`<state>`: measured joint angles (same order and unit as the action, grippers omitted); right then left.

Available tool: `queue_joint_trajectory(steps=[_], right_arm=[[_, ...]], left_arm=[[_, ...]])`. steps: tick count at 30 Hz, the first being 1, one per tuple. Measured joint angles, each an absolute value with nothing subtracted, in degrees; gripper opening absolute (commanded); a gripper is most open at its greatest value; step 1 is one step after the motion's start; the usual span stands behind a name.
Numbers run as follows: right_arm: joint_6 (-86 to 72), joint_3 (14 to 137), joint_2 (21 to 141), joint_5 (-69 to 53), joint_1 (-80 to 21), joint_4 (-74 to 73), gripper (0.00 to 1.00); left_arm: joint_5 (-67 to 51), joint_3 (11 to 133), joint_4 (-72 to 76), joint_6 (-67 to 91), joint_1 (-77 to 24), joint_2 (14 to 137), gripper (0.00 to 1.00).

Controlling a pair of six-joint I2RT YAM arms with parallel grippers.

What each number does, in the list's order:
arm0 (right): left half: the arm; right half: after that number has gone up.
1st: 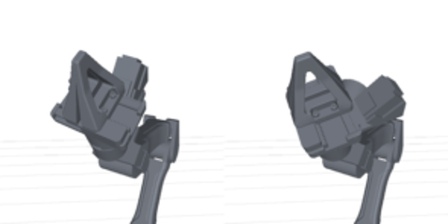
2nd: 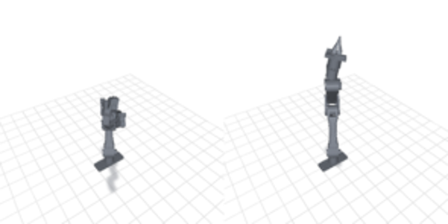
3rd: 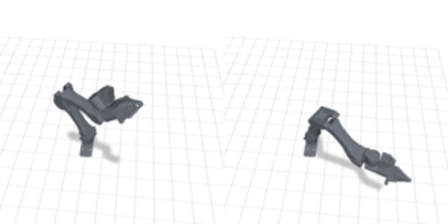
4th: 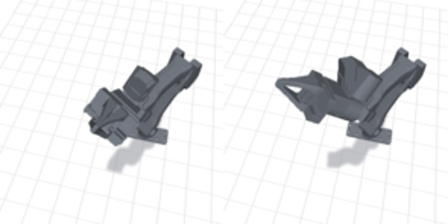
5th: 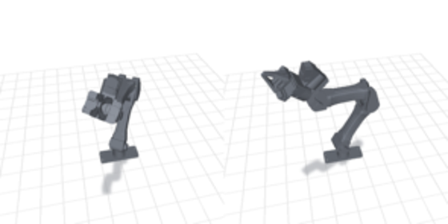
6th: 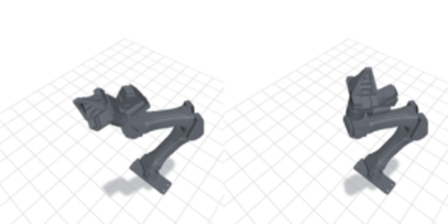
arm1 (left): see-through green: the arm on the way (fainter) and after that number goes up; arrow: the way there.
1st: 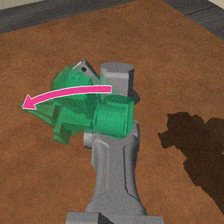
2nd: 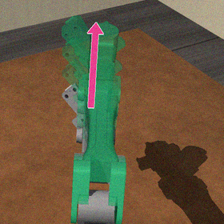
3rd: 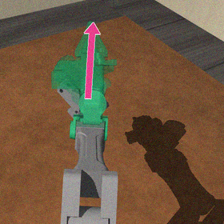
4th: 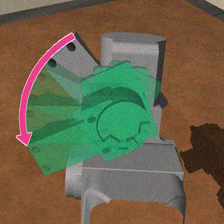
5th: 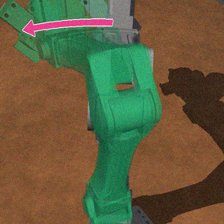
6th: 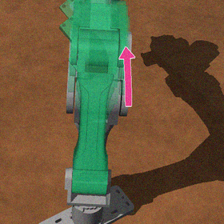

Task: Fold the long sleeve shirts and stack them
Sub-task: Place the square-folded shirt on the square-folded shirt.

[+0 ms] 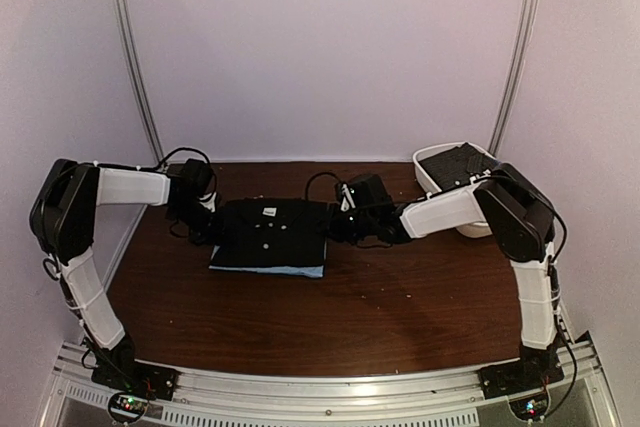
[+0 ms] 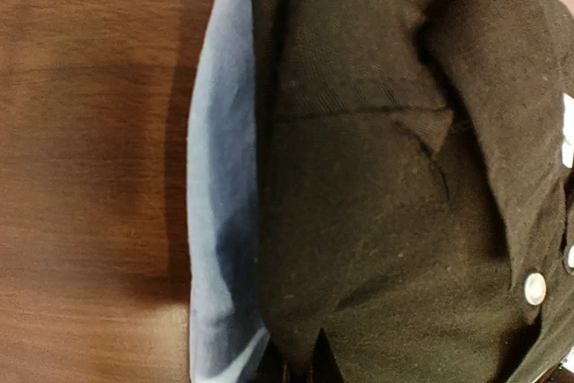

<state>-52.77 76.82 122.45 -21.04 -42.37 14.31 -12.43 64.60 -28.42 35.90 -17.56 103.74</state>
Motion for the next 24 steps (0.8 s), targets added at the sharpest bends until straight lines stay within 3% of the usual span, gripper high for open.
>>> queue_joint_trajectory(steps=[6, 16, 24], right_arm=[[-52.4, 76.2, 122.7, -22.0, -41.7, 14.8, 0.11], [-48.8, 74.4, 121.4, -20.6, -40.7, 10.8, 0.36], [-45.4, 70.4, 113.8, -17.8, -40.3, 7.3, 0.68]], left_arm=[[-12.8, 64.6, -27.4, 36.5, -17.6, 104.6, 0.03], [-4.5, 65.1, -31.4, 36.8, -16.3, 102.1, 0.46], [0.1, 66.3, -34.1, 36.5, -15.4, 98.7, 0.73]])
